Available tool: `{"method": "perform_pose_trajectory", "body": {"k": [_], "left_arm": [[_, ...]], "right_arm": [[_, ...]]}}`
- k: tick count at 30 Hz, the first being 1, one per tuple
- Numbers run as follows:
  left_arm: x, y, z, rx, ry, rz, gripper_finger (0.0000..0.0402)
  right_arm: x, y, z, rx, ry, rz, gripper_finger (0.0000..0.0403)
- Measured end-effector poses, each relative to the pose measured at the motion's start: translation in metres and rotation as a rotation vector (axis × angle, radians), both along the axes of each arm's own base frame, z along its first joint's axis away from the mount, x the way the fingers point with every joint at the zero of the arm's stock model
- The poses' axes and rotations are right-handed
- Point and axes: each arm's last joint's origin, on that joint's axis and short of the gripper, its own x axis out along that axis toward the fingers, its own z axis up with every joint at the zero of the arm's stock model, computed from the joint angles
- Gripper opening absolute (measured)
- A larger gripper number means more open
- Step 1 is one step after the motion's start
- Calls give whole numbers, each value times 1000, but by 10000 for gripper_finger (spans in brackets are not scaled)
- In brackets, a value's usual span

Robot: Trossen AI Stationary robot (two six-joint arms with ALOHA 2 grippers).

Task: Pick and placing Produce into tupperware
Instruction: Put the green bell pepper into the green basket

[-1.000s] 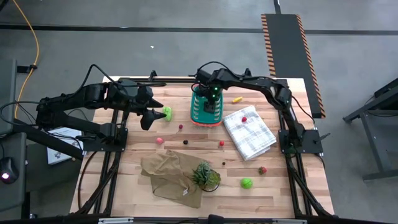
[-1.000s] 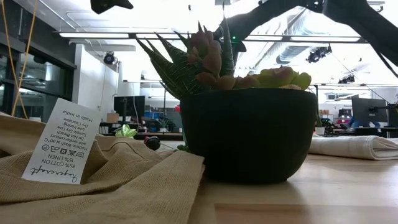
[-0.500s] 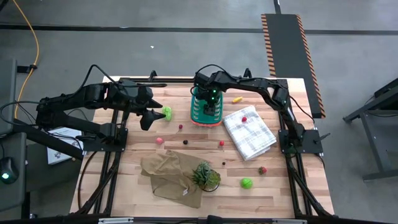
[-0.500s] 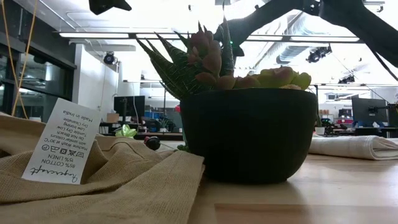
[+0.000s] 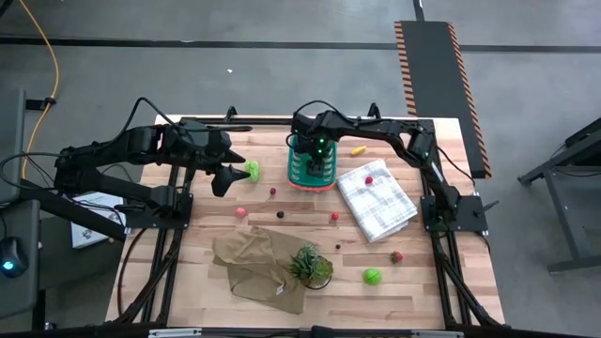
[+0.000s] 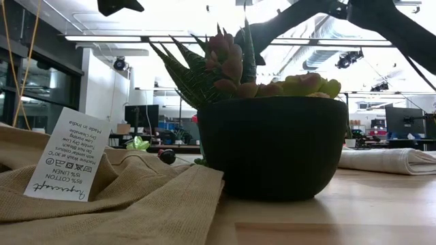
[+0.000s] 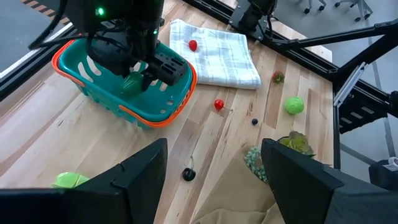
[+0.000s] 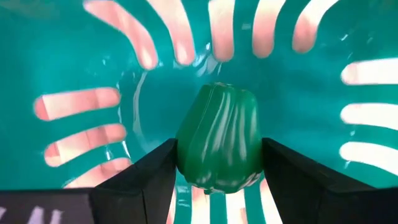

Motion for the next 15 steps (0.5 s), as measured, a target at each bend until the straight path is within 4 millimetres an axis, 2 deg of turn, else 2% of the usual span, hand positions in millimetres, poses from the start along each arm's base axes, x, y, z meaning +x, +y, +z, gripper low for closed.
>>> {"method": "perform_pose_trajectory", "body": {"k": [11, 15], "left_arm": [[0, 0, 0, 0, 0, 0, 248], [0, 0, 0, 0, 0, 0, 248]], "right_arm": [[2, 1, 0, -31, -6, 13, 211], [2, 1, 0, -31, -6, 15, 223]]}}
